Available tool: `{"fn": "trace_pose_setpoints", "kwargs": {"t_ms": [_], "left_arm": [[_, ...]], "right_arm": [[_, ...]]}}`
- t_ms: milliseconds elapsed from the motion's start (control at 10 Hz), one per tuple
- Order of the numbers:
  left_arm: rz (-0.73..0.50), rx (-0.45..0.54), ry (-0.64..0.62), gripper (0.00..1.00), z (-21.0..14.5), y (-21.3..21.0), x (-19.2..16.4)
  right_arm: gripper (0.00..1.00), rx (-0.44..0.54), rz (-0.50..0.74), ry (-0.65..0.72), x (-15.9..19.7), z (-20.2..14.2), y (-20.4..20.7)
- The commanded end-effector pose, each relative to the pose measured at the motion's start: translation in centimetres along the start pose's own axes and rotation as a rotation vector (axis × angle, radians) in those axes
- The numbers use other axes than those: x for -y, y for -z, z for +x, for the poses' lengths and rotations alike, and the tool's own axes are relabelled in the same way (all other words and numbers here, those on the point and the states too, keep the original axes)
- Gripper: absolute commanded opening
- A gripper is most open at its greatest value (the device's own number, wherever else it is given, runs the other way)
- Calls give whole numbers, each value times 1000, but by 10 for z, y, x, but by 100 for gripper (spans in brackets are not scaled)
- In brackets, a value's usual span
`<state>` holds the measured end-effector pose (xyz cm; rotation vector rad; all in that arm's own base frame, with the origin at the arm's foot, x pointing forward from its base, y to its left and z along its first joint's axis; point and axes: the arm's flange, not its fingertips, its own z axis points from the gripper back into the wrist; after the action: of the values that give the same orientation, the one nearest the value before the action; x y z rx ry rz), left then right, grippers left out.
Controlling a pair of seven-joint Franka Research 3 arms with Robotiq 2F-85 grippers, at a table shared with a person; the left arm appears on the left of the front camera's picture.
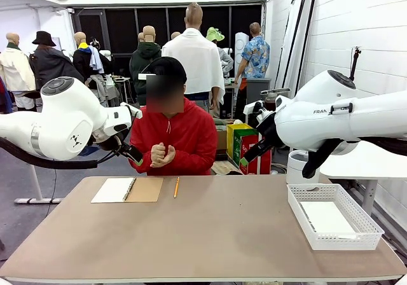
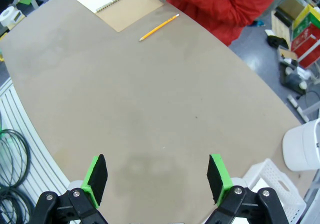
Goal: Sort the paper based on its condition.
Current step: If a person hands you a paper, place it in the Organizing basket , and if it's crumpled, put it in the Trash can.
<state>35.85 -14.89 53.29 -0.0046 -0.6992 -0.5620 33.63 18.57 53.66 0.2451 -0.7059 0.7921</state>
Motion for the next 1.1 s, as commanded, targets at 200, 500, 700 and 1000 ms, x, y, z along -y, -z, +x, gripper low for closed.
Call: {"fn": "trace_pose_setpoints", "kwargs": {"t_ms": [200, 500, 700, 1000], "left_arm": [[-1, -2, 3, 100, -1, 0, 0], [-1, -2, 3, 100, -1, 0, 0], [-1, -2, 3, 100, -1, 0, 0], [-1, -2, 3, 100, -1, 0, 0]], "right_arm": [[100, -2, 0, 4, 0, 0, 1], [100, -2, 0, 4, 0, 0, 1], [100, -2, 0, 4, 0, 0, 1], [100, -2, 0, 4, 0, 0, 1]]}}
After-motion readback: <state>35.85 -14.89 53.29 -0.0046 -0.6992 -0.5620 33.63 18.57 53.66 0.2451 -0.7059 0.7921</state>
